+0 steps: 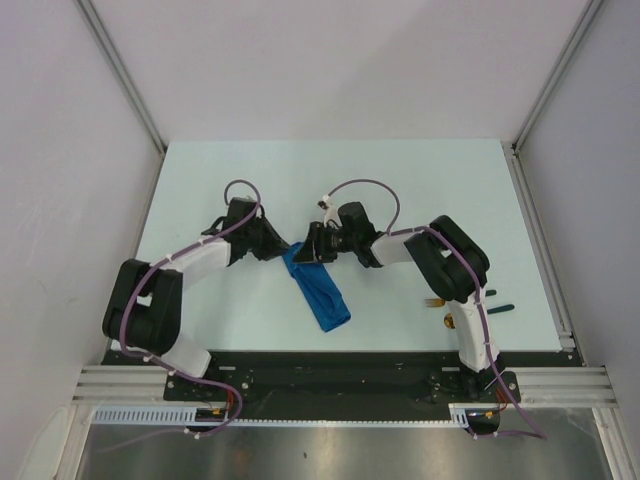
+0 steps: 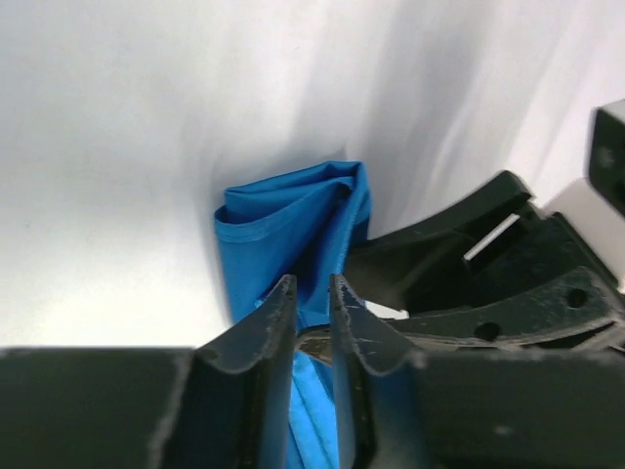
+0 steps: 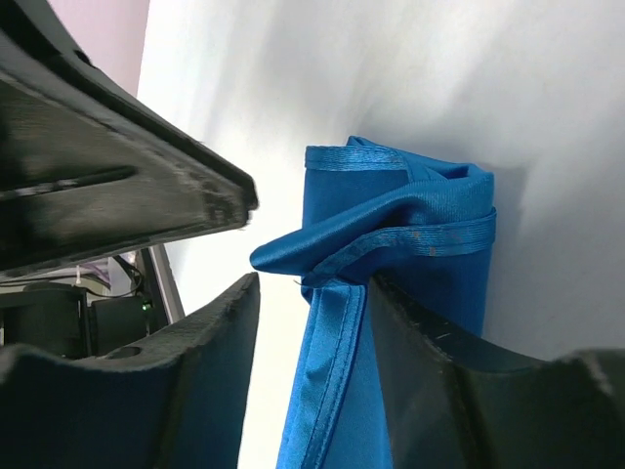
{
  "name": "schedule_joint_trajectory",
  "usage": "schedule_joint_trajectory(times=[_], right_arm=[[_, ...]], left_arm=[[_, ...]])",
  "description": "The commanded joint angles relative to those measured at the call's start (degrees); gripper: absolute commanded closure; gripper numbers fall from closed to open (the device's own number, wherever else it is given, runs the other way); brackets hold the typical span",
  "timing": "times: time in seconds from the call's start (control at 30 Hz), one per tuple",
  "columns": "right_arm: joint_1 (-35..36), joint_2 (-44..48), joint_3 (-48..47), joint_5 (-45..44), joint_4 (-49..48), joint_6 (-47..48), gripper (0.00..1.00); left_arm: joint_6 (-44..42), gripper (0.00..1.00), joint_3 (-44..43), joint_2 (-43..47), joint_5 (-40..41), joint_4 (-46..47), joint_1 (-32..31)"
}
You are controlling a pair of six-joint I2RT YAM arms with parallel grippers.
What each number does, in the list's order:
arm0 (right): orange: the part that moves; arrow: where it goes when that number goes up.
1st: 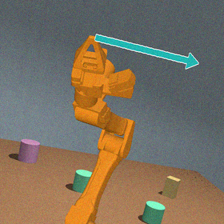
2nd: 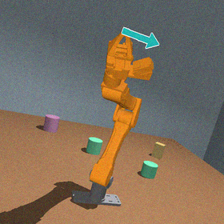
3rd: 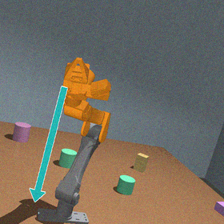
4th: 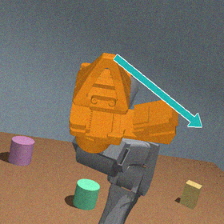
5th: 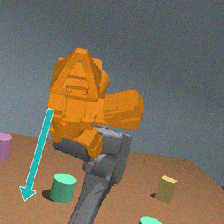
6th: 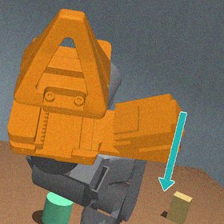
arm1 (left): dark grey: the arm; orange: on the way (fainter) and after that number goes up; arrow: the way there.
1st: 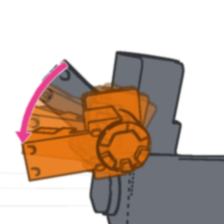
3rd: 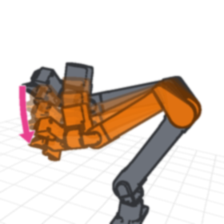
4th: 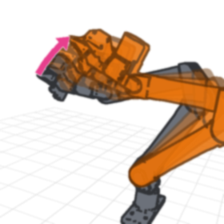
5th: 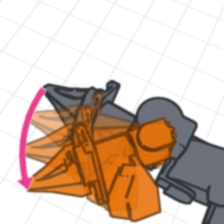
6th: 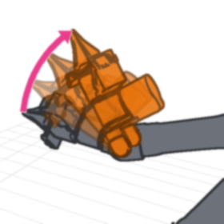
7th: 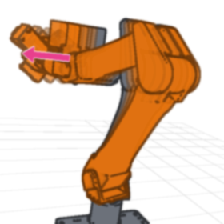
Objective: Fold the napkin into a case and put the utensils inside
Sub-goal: Fold the 2/3-rectangle-folded napkin at the center of the board, then grasp the top corner of the smaller rectangle folded napkin at the center of the board.
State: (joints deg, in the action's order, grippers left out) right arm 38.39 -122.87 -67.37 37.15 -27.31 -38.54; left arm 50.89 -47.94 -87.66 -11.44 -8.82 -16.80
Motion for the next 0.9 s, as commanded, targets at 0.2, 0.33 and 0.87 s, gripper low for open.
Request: schedule_joint_trajectory(times=[0.2,0.33,0.87], right_arm=[[-0.34,3.07,-1.36,-1.02,-1.52,-0.39,0.52],[-0.42,2.99,-1.53,-0.67,-1.52,-0.30,0.49],[-1.04,3.42,2.07,-1.99,-8.02,-5.93,0.44]], left_arm=[[-1.06,0.81,-4.26,-5.59,0.55,-1.91,-0.43],[-0.89,0.82,-5.14,-7.44,-0.77,-1.56,-1.31],[2.01,0.88,-1.19,-7.00,-7.71,5.12,-2.10]])
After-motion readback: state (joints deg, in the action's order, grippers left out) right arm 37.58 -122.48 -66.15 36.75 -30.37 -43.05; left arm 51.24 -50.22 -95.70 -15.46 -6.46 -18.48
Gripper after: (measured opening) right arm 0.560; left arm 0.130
